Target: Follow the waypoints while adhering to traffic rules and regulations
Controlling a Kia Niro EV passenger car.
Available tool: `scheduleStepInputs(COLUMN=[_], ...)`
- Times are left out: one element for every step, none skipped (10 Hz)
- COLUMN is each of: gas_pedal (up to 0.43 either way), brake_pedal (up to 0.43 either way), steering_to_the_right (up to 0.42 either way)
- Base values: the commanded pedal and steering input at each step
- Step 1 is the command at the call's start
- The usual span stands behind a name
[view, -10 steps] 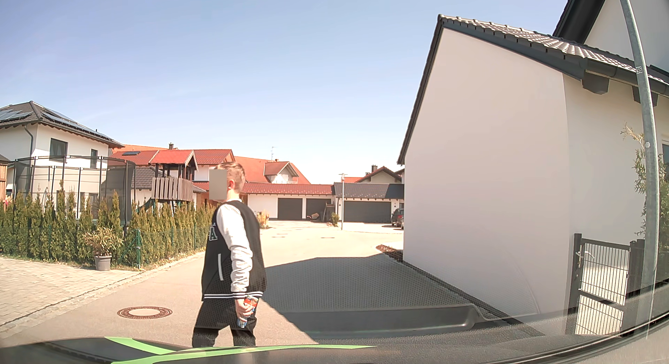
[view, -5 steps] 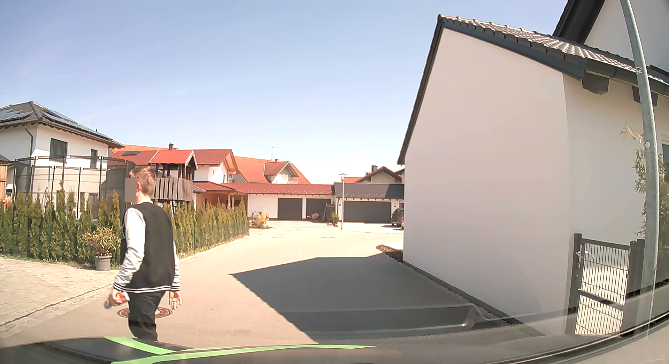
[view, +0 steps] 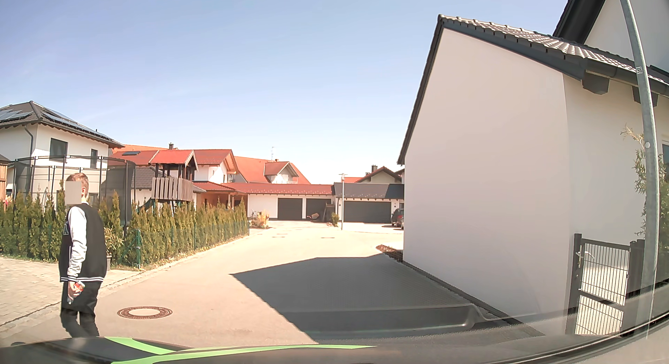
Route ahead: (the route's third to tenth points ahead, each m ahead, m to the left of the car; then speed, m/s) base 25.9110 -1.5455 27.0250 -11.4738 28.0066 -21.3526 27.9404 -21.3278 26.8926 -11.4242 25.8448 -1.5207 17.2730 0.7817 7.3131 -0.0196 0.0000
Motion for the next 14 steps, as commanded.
scheduleStepInputs(gas_pedal=[0.000,0.000,0.000,0.000,0.000,0.000,0.000,0.000,0.000,0.000,0.000,0.000,0.000,0.000], brake_pedal=[0.445,0.445,0.445,0.445,0.445,0.445,0.445,0.445,0.445,0.445,0.445,0.445,0.445,0.445], steering_to_the_right=[-0.041,-0.041,-0.042,-0.042,-0.042,-0.042,-0.041,-0.041,-0.042,-0.042,-0.042,-0.042,-0.042,-0.042])
